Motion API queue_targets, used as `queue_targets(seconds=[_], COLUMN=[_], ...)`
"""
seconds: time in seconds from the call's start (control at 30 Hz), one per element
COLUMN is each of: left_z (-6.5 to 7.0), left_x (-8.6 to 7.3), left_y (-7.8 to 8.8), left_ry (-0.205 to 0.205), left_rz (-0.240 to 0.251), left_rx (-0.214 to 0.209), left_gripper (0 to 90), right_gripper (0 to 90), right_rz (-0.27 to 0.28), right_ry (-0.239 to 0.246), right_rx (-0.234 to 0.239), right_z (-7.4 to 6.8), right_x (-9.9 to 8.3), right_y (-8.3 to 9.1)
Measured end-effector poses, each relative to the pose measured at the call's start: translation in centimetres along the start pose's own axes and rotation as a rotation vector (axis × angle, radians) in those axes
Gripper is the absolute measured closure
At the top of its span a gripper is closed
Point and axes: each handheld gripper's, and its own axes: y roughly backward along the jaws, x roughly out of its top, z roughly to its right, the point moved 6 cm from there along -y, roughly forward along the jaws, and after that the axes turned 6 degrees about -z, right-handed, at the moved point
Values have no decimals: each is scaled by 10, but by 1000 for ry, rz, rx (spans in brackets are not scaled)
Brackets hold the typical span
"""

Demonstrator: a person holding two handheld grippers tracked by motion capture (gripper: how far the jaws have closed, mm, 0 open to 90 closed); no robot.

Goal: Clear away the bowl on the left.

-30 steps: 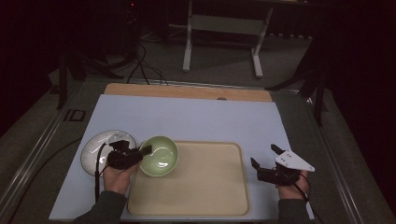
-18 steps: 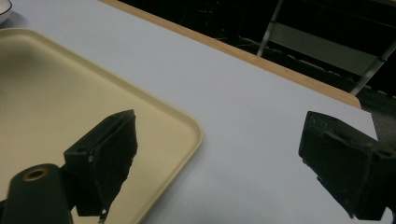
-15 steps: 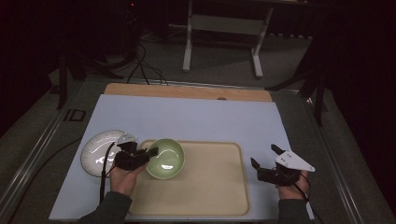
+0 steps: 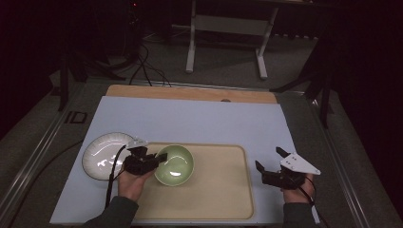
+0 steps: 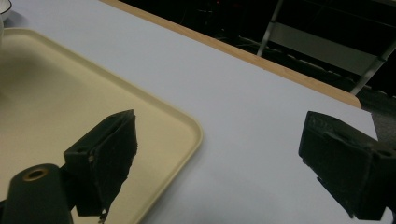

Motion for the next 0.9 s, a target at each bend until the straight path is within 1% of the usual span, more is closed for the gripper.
queue_targets(seconds=[0.3,0.4,0.63,0.8,0.9], left_z=[5,6,3,3,5], left_x=[-3,-4,-6,-8,-9], left_y=[-9,-12,-19,-22,-24], left_ry=[-18,-17,-15,-12,-18], left_rz=[-26,-31,-54,-64,-68], left_rx=[1,2,15,12,7], left_gripper=[820,820,820,820,820], right_gripper=[110,110,110,110,110], right_rz=[0,0,0,0,0], right_ry=[0,-2,-1,0,1], right_rx=[-2,-2,-2,-2,-2], right_z=[0,0,0,0,0], right_x=[0,0,0,0,0], right_y=[0,0,0,0,0])
